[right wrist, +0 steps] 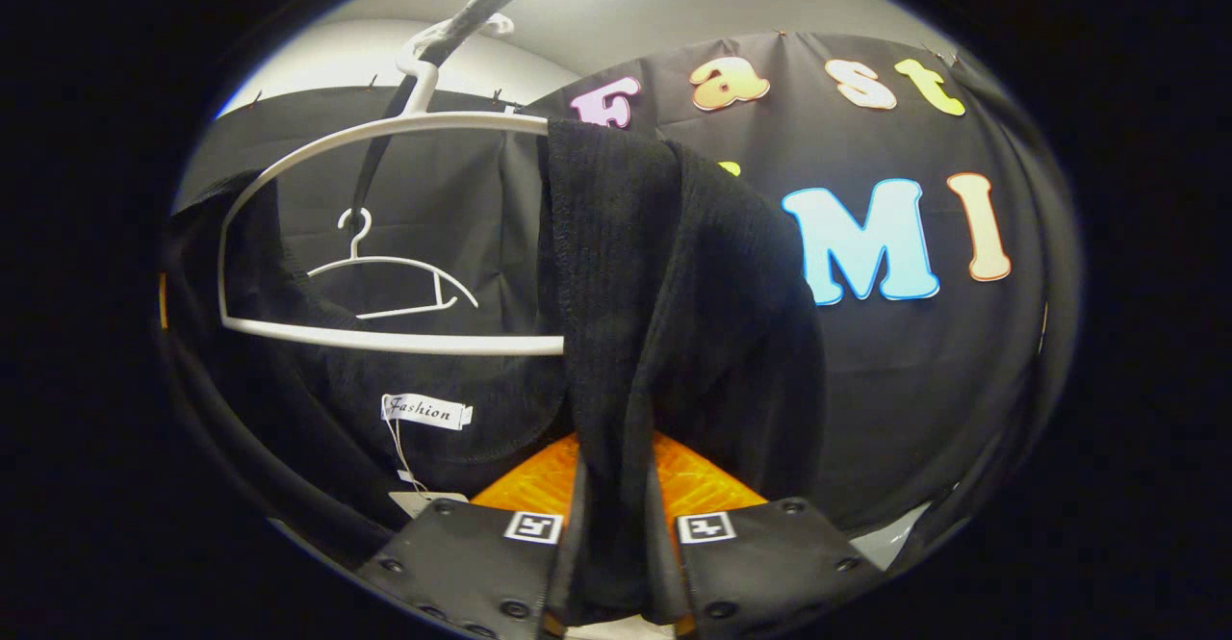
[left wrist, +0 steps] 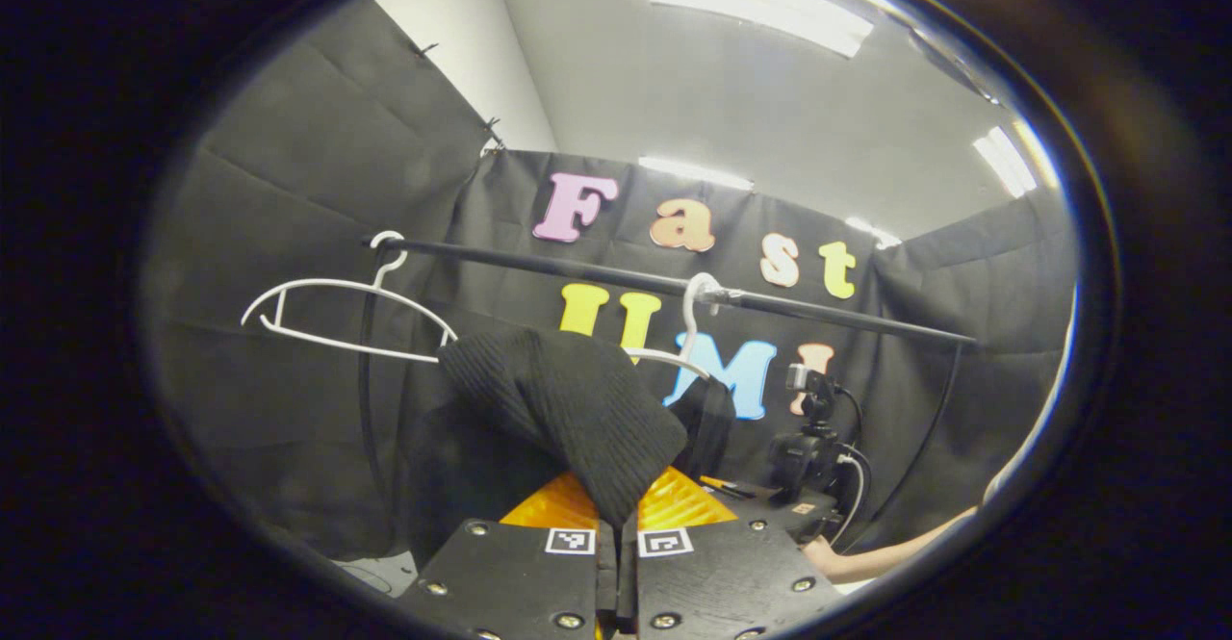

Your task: Grasp the clothes on the hanger with both hands and then place them into the laundry hamper below.

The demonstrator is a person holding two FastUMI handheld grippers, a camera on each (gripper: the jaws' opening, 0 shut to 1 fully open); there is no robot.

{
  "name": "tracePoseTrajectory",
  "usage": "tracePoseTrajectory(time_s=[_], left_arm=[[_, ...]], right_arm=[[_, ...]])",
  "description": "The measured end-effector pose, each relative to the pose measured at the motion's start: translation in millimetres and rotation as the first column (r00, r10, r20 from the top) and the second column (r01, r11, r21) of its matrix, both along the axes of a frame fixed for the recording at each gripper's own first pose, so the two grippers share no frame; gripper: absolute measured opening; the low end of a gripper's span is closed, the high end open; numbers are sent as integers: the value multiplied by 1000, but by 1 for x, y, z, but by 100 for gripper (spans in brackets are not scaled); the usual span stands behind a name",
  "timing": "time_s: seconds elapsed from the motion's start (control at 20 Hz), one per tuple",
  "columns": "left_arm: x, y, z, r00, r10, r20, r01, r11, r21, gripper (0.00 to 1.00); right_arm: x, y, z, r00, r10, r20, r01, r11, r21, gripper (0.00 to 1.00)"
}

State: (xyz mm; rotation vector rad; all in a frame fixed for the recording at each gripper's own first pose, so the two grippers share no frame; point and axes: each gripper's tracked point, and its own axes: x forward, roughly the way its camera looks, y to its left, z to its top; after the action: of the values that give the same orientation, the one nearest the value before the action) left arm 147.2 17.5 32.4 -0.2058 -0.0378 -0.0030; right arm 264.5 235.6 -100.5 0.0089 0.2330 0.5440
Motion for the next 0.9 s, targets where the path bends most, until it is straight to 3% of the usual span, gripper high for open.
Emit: tracePoseTrajectory(time_s=[0.05, 0.2, 0.25, 0.35, 0.7, 0.8, 0.85, 0.9], left_arm=[[0, 3, -3, 1000, 9, 0, -9, 1000, 13, 1], [2, 8, -1, 1000, 23, 18, -23, 1000, 11, 1], [2, 8, 1, 999, 19, 35, -19, 1000, -7, 1], [-2, 11, 12, 998, 14, 68, -12, 999, -32, 1], [-23, 28, 52, 978, 6, 209, 10, 997, -73, 2], [-28, 44, 60, 972, 27, 232, -6, 996, -90, 2], [-26, 54, 60, 971, 44, 236, -23, 995, -93, 1], [-27, 63, 61, 969, 59, 239, -37, 995, -97, 1]], right_arm=[[-3, 5, 0, 1000, 26, -9, -25, 999, 26, 14], [-3, 1, 5, 999, 45, -4, -45, 997, 62, 0], [-2, -6, 8, 999, 30, 13, -30, 997, 71, 7], [-5, -16, 10, 1000, 0, 11, -1, 996, 90, 0], [11, -61, 56, 984, -131, 125, 113, 984, 141, 3], [21, -76, 70, 971, -176, 163, 152, 977, 153, 7], [24, -81, 76, 964, -194, 182, 167, 974, 152, 0], [29, -87, 81, 956, -211, 204, 183, 972, 147, 3]])
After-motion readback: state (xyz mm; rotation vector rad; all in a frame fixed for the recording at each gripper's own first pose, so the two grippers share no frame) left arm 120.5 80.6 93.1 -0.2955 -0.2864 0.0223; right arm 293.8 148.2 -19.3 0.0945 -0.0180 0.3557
